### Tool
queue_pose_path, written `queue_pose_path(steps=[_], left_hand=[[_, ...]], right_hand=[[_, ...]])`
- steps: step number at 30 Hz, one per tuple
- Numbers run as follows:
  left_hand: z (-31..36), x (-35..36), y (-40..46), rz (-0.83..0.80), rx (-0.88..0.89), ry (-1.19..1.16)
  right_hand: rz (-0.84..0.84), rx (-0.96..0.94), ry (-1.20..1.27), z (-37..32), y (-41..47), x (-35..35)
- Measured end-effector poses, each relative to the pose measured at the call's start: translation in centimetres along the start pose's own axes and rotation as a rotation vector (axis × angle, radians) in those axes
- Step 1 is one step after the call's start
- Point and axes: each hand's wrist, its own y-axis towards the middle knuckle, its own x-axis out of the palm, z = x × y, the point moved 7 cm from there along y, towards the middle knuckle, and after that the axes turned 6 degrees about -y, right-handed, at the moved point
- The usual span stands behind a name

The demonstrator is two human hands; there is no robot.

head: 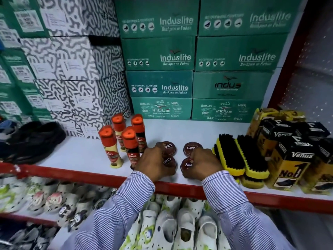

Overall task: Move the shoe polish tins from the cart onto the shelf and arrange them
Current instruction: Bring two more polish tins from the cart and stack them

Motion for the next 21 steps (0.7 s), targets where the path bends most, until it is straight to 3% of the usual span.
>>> queue_pose_path(steps=[9, 21], left_hand=[[-0.8, -0.8, -1.3, -0.050, 0.014, 0.068], [-0.8, -0.7, -1.1, -0.053, 0.046, 0.034]], right_hand=[[-0.026, -0.126, -0.025, 0.0, -1.7, -0.4], [0.040, -0.154, 0.010, 0.3, -1.8, -0.1]])
